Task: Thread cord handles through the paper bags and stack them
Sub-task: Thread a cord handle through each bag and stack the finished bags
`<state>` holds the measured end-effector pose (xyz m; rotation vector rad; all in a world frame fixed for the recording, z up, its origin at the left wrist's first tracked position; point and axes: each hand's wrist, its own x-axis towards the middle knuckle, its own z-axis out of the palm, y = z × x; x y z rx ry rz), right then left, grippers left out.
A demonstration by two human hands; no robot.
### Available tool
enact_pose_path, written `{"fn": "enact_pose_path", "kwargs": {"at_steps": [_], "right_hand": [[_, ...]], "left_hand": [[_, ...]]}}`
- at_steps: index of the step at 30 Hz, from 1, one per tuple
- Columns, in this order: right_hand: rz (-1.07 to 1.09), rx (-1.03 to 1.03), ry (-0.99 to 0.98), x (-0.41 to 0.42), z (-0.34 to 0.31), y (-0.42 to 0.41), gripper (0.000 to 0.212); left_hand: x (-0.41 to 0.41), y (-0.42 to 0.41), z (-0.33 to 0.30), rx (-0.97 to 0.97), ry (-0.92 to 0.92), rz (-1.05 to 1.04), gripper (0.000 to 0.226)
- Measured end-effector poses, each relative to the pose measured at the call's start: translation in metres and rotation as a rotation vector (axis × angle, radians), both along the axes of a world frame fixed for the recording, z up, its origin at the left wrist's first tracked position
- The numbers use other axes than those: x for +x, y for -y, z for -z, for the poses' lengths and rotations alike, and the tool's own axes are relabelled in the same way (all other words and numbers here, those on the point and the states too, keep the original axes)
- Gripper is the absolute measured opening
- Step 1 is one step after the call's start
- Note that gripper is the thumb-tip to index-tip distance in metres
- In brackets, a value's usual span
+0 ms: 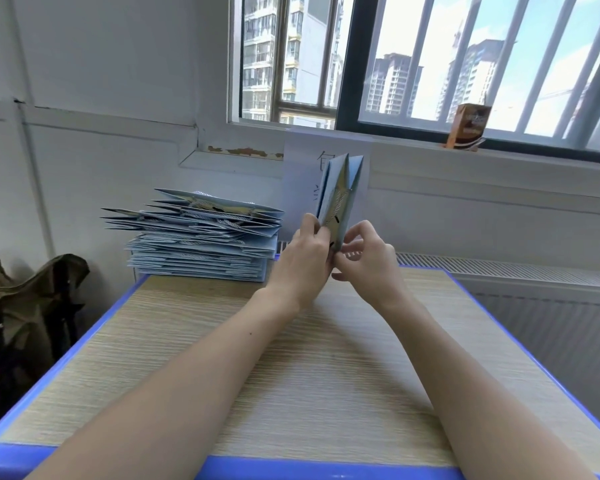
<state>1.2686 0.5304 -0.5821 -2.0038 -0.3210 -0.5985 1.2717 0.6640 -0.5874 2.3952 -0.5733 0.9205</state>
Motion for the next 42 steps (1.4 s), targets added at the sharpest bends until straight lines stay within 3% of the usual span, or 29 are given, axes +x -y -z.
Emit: {"fn": "enact_pose_path", "kwargs": {"at_steps": [26,32,36,42], "right_hand": [[-0.027,-0.106,0.044,-0.005,-0.004,0.002,0.015],[-0.042,-0.146,0.035,-0.002,-0.003,0.002,0.014],[-0.047,-0.169,0.014,0.000,0.000,0.002,0.013],[-0.098,-0.213,0.007,-0.002,0.005,-0.003,0.014]], "left_hand": [[0.000,-0.003,-0.003,-0.008,-0.119,0.130,0.011],[0.003,-0.003,-0.002,0.064,-0.074,0.081,0.017],[0.008,-0.002,0.001,0.142,0.074,-0.055,0.011],[0.010,-0.012,0.000,0.031,0.260,-0.173,0.016]]}}
